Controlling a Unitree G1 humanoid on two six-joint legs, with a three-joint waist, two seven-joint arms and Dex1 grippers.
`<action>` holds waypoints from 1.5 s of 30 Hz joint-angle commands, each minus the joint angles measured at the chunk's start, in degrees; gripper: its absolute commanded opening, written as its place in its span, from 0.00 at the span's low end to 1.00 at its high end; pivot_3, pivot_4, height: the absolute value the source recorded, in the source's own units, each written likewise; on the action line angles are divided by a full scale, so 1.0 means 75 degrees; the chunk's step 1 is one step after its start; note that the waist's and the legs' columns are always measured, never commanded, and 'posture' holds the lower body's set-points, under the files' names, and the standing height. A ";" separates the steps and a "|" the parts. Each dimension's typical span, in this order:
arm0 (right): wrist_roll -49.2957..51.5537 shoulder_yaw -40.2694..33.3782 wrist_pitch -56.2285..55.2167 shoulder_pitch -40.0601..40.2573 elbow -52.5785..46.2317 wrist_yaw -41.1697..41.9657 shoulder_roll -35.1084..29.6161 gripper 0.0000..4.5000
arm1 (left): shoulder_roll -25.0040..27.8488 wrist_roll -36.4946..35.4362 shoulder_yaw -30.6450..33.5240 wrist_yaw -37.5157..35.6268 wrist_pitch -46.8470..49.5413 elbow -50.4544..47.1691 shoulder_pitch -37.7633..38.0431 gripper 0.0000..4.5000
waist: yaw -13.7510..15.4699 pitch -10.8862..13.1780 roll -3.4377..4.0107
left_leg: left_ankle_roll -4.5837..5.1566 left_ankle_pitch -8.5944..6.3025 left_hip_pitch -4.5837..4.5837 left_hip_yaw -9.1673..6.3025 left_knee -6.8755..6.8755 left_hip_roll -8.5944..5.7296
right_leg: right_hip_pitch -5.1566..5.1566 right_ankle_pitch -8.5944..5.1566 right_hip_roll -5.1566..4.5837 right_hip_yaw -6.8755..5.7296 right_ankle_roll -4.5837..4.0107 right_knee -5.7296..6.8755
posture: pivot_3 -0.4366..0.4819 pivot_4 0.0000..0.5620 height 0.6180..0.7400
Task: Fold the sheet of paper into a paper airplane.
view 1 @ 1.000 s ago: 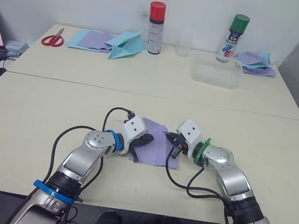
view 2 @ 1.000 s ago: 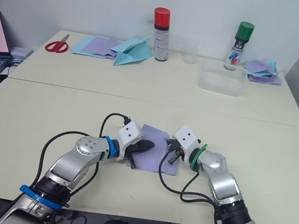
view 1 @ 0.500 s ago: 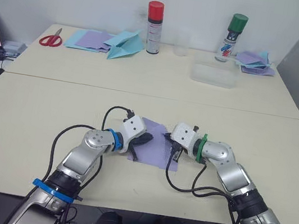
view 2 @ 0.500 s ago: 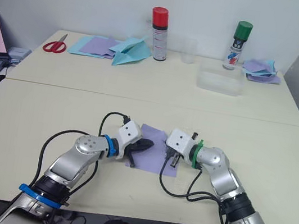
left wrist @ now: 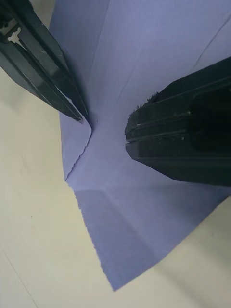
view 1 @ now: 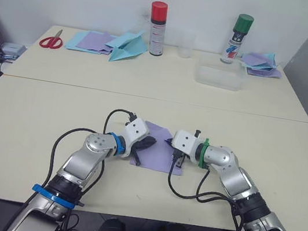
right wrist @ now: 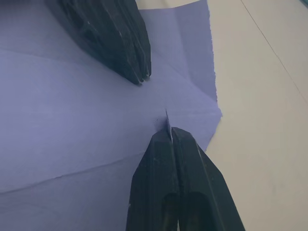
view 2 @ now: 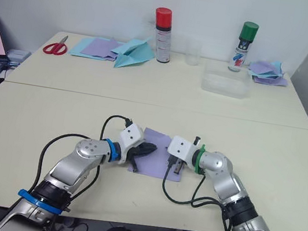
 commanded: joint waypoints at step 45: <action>0.0261 -0.0201 0.0470 0.0071 0.0333 0.0286 0.0339 0.01 | -0.0174 -0.0350 0.0351 -0.0274 0.0433 -0.0023 -0.0486 0.00 | 0.0016 0.0001 0.0000 | 0.0000 0.0000 -0.0006 0.0002 0.0000 -0.0006 | -0.0002 0.0004 0.0004 -0.0004 -0.0006 -0.0003 | 0.48 0.27 1.00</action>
